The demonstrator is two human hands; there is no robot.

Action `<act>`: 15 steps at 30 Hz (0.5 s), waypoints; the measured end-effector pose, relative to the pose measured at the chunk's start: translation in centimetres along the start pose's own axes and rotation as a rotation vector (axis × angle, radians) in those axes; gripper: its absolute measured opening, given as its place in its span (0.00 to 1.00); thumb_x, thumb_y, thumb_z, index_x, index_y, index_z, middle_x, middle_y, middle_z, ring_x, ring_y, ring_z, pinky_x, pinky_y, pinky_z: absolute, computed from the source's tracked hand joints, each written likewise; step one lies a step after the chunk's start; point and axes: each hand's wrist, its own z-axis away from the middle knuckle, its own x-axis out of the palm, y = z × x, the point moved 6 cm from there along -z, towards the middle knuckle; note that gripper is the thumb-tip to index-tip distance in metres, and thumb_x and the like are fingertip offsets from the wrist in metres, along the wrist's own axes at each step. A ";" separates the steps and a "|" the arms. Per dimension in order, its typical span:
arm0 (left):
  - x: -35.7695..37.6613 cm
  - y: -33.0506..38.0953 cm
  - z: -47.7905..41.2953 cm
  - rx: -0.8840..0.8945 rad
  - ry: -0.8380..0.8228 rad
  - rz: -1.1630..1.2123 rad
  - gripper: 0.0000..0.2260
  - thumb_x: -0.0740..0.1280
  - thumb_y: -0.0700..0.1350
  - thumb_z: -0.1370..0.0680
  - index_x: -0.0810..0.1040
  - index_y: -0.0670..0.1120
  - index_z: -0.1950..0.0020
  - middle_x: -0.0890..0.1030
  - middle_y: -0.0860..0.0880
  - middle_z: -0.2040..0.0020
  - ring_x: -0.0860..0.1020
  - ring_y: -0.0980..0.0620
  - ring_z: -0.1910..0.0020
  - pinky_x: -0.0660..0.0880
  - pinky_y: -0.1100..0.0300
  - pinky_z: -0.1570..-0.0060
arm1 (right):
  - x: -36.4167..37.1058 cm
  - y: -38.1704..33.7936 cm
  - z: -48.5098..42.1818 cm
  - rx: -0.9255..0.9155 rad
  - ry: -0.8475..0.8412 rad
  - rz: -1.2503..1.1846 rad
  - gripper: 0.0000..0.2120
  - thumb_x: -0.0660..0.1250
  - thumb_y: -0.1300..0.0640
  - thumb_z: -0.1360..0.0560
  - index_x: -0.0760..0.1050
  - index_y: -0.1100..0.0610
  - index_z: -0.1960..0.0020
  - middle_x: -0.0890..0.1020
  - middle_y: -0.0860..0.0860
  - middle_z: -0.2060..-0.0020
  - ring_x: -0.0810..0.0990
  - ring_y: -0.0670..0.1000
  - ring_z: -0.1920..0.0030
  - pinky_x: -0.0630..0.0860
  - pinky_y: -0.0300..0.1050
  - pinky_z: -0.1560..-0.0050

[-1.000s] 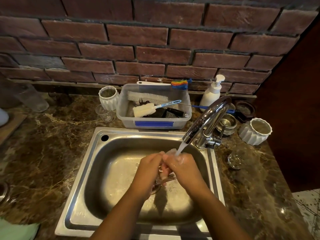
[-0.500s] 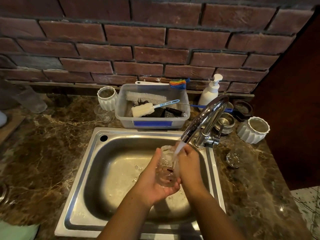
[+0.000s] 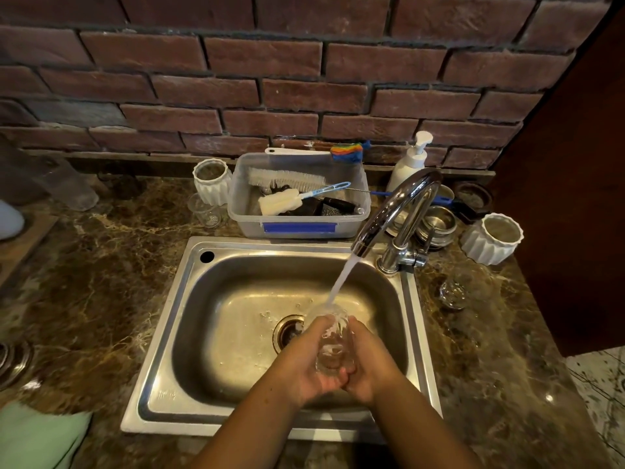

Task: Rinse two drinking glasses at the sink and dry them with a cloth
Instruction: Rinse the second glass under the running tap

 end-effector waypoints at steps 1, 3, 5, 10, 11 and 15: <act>-0.3 0.2 0.1 0.055 0.000 -0.102 0.19 0.75 0.48 0.26 0.79 0.43 0.38 0.87 0.40 0.52 0.85 0.39 0.50 0.81 0.44 0.46 | -0.1 0.3 0.1 0.011 -0.033 -0.007 0.25 0.58 0.41 0.18 0.81 0.60 0.39 0.86 0.62 0.46 0.85 0.62 0.45 0.81 0.54 0.48; -0.3 1.2 0.6 0.169 -0.030 -0.312 0.22 0.75 0.49 0.25 0.75 0.47 0.34 0.87 0.40 0.47 0.85 0.38 0.45 0.79 0.42 0.44 | 0.0 0.4 0.3 0.009 -0.151 -0.047 0.28 0.57 0.39 0.19 0.82 0.60 0.39 0.84 0.63 0.42 0.84 0.62 0.43 0.81 0.56 0.47; -0.1 2.5 1.1 0.269 -0.066 -0.532 0.26 0.76 0.50 0.28 0.71 0.51 0.33 0.85 0.43 0.47 0.85 0.43 0.47 0.81 0.43 0.48 | 0.3 -0.3 0.9 -0.061 -0.261 -0.036 0.25 0.62 0.41 0.22 0.83 0.60 0.41 0.84 0.64 0.42 0.85 0.60 0.44 0.82 0.56 0.50; 1.4 5.3 1.8 0.534 -0.199 -0.936 0.33 0.76 0.42 0.28 0.63 0.58 0.30 0.78 0.53 0.39 0.80 0.54 0.42 0.83 0.54 0.46 | 0.9 -2.8 1.8 -0.311 -0.305 0.139 0.27 0.78 0.53 0.31 0.76 0.55 0.35 0.85 0.56 0.43 0.85 0.56 0.43 0.81 0.54 0.47; 1.5 5.6 1.8 0.574 -0.241 -0.945 0.36 0.75 0.39 0.28 0.61 0.59 0.28 0.77 0.53 0.37 0.80 0.54 0.41 0.82 0.57 0.44 | 1.0 -3.3 2.0 -0.393 -0.292 0.191 0.26 0.78 0.55 0.31 0.75 0.52 0.35 0.85 0.54 0.43 0.84 0.55 0.43 0.82 0.51 0.47; 1.7 6.4 2.0 0.750 -0.247 -0.890 0.34 0.73 0.38 0.26 0.64 0.63 0.28 0.75 0.61 0.33 0.75 0.65 0.36 0.75 0.68 0.41 | 1.8 -6.0 3.5 -0.787 -0.131 0.561 0.34 0.80 0.51 0.38 0.70 0.38 0.36 0.81 0.37 0.43 0.79 0.40 0.40 0.78 0.33 0.48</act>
